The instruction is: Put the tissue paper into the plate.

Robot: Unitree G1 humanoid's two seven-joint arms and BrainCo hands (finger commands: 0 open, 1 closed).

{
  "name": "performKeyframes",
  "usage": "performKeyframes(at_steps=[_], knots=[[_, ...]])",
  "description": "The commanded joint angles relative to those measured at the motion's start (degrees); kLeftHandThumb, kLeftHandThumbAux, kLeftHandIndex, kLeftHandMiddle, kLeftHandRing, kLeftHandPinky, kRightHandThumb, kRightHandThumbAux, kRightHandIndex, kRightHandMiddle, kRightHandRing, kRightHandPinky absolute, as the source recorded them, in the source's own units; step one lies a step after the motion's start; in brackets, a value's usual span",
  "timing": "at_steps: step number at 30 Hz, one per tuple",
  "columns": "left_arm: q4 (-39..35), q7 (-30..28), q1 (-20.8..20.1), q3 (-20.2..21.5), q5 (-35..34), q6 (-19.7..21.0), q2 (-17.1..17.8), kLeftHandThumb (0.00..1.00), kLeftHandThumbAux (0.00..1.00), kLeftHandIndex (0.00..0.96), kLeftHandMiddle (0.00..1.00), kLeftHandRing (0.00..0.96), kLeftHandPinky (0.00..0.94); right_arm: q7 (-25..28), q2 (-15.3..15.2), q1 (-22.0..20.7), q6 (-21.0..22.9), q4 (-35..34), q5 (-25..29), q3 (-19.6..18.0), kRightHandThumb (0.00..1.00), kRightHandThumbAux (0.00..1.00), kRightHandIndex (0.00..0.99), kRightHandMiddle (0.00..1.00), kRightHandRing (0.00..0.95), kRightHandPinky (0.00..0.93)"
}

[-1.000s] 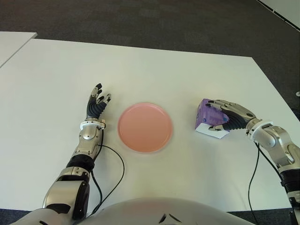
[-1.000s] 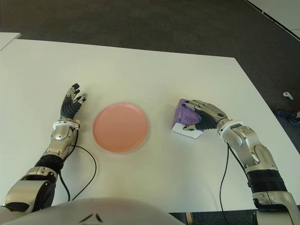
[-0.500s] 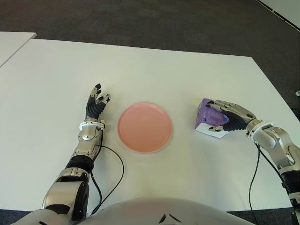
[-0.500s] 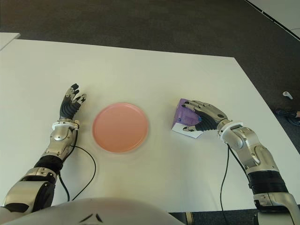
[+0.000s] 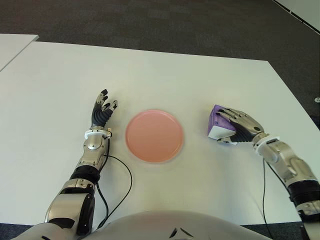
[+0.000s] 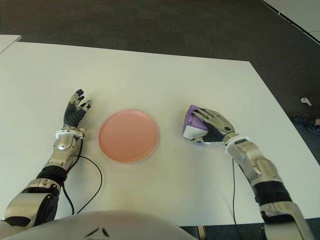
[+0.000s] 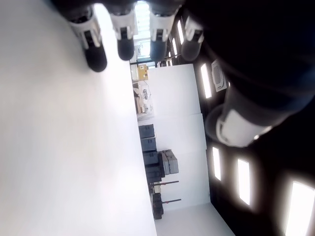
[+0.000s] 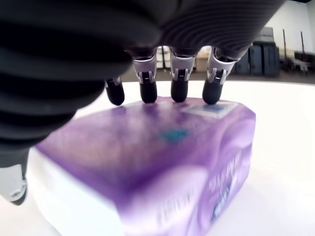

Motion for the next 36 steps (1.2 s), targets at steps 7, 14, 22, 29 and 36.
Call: performKeyframes(at_steps=[7, 14, 22, 29, 36], knots=[[1.55, 0.88, 2.76, -0.26, 1.40, -0.53, 0.33, 0.158, 0.618, 0.042, 0.034, 0.026, 0.057, -6.14, 3.39, -2.09, -0.27, 13.87, -6.69, 12.23, 0.220, 0.492, 0.006, 0.000, 0.000, 0.000], [0.90, 0.64, 2.98, 0.06, 0.94, -0.12, 0.41, 0.168, 0.610, 0.044, 0.030, 0.020, 0.040, -6.36, 3.91, -2.30, -1.35, 14.89, -3.95, 13.65, 0.241, 0.485, 0.054, 0.000, 0.000, 0.000], [0.06, 0.35, 3.05, 0.44, 0.11, 2.04, 0.25, 0.185, 0.605, 0.046, 0.024, 0.013, 0.039, -7.82, 5.74, -2.10, -0.88, 16.07, -3.12, 15.27, 0.243, 0.493, 0.102, 0.010, 0.000, 0.000], [-0.20, 0.60, 3.24, 0.40, 0.13, 2.09, 0.33, 0.190, 0.609, 0.047, 0.024, 0.012, 0.036, -9.23, 7.64, -2.12, 0.83, 17.58, -3.21, 16.42, 0.194, 0.532, 0.068, 0.001, 0.000, 0.000], [-0.43, 0.73, 3.64, 0.10, 0.78, 1.33, 0.69, 0.173, 0.603, 0.043, 0.020, 0.007, 0.023, -10.28, 8.54, -2.09, 1.50, 18.28, -2.94, 17.09, 0.152, 0.565, 0.029, 0.000, 0.000, 0.000]])
